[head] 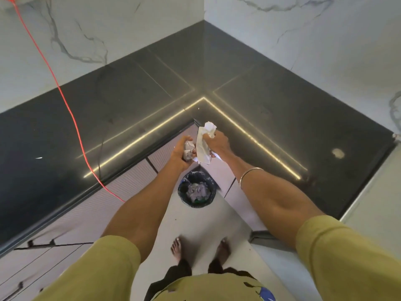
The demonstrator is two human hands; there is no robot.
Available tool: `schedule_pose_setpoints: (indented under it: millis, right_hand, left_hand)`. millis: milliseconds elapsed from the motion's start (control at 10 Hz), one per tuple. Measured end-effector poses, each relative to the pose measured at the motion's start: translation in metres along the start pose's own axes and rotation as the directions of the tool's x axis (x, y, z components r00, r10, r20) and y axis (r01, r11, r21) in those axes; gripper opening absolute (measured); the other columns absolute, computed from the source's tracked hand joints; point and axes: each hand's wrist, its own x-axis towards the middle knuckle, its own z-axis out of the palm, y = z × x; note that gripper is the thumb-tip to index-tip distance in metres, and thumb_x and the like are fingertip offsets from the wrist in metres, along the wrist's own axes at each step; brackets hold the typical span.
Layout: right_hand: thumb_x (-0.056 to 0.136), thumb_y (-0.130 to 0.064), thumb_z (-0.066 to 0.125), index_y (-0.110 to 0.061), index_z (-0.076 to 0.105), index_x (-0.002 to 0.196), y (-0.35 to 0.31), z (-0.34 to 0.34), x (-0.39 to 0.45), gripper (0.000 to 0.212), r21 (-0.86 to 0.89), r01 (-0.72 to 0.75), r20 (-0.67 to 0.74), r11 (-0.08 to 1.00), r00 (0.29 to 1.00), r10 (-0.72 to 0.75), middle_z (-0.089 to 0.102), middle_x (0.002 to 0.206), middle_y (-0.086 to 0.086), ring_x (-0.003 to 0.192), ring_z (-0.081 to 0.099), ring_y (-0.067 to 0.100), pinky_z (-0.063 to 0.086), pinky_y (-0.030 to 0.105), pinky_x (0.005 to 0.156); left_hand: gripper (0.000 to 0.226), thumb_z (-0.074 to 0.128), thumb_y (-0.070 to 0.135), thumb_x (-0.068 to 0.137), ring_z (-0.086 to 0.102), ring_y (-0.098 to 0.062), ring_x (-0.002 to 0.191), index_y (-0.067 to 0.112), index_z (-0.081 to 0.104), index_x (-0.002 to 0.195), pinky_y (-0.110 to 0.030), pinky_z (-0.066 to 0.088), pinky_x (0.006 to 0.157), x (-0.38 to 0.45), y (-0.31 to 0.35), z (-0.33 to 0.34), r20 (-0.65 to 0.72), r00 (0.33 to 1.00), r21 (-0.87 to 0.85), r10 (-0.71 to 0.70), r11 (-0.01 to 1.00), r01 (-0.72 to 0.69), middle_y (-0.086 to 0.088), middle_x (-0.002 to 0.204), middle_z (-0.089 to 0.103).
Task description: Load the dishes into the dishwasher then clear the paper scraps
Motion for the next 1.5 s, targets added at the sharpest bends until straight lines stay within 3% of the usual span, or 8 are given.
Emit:
schedule_pose_setpoints:
  millis: [300,500,800,900,1100,1200,1400,1500]
  right_hand:
    - [0.093,-0.041,0.056,-0.012,0.056,0.134,0.055,0.053,0.021,0.050,-0.149,-0.044,0.082,0.988,0.995,0.056,0.062,0.131,0.011,0.119,0.058,0.032,0.047,0.040,0.099]
    - [0.090,-0.042,0.047,-0.020,0.059,0.114,0.120,0.102,0.064,0.035,-0.185,-0.074,0.133,0.980,0.986,0.100,0.069,0.105,0.006,0.096,0.066,0.030,0.050,0.033,0.075]
    - [0.092,-0.050,0.043,-0.017,0.049,0.129,0.266,0.197,0.142,0.050,-0.180,-0.203,0.136,0.962,0.964,0.229,0.065,0.116,0.007,0.081,0.070,0.034,0.060,0.038,0.061]
    - [0.084,-0.063,0.040,-0.013,0.045,0.133,0.323,0.231,0.166,0.070,-0.155,-0.177,0.054,0.972,0.981,0.187,0.063,0.121,0.013,0.096,0.068,0.036,0.061,0.039,0.070]
    - [0.093,-0.057,0.042,-0.018,0.052,0.110,0.407,0.293,0.220,0.044,-0.102,-0.172,0.061,0.980,0.982,0.179,0.062,0.091,-0.006,0.089,0.061,0.022,0.049,0.040,0.093]
    - [0.098,-0.053,0.042,-0.007,0.049,0.137,0.415,0.308,0.238,0.061,-0.029,-0.259,0.199,0.966,0.945,0.259,0.061,0.129,0.012,0.120,0.057,0.031,0.046,0.037,0.097]
    - [0.102,-0.047,0.037,-0.012,0.045,0.142,0.430,0.318,0.241,0.054,0.007,-0.252,0.167,0.968,0.954,0.247,0.053,0.141,0.012,0.129,0.051,0.030,0.039,0.041,0.109]
    - [0.101,-0.044,0.039,-0.012,0.046,0.140,0.422,0.305,0.230,0.051,0.044,-0.299,0.162,0.953,0.944,0.289,0.057,0.133,0.013,0.122,0.055,0.032,0.045,0.041,0.103]
  left_hand:
    - [0.019,0.070,0.027,0.078,0.053,-0.013,0.041,0.012,0.058,0.075,-0.021,0.047,0.042,0.065,-0.027,-0.053,-0.164,0.985,0.083,-0.060,0.994,0.075,-0.005,0.065,0.060]
    - [0.025,0.080,0.032,0.066,0.051,-0.015,0.048,0.013,0.064,0.072,-0.022,0.046,0.049,0.144,-0.061,-0.099,-0.289,0.954,0.127,-0.075,0.985,0.116,-0.005,0.070,0.062]
    - [0.023,0.077,0.031,0.077,0.044,-0.015,0.044,0.017,0.059,0.072,-0.021,0.040,0.046,0.276,-0.140,-0.192,-0.280,0.955,0.189,-0.099,0.970,0.156,-0.002,0.056,0.054]
    - [0.020,0.071,0.035,0.086,0.057,-0.010,0.052,0.018,0.061,0.087,-0.024,0.048,0.057,0.325,-0.175,-0.226,-0.259,0.964,0.206,-0.057,0.972,0.112,0.004,0.057,0.059]
    - [0.033,0.083,0.045,0.071,0.061,-0.021,0.075,0.018,0.065,0.078,-0.034,0.051,0.074,0.418,-0.226,-0.259,-0.451,0.891,0.168,-0.056,0.975,0.146,-0.001,0.078,0.066]
    - [0.044,0.082,0.049,0.069,0.061,-0.018,0.075,0.016,0.068,0.093,-0.034,0.053,0.076,0.441,-0.239,-0.270,-0.457,0.887,0.187,-0.061,0.969,0.163,-0.002,0.084,0.065]
    - [0.110,0.086,0.072,0.033,0.064,-0.032,0.112,0.017,0.062,0.125,-0.048,0.052,0.098,0.468,-0.247,-0.299,-0.543,0.840,0.188,0.022,0.978,0.096,-0.007,0.117,0.069]
    - [0.090,0.081,0.066,0.056,0.060,-0.033,0.121,0.016,0.062,0.128,-0.047,0.050,0.100,0.462,-0.245,-0.303,-0.425,0.905,0.251,0.035,0.965,0.081,-0.007,0.123,0.067]
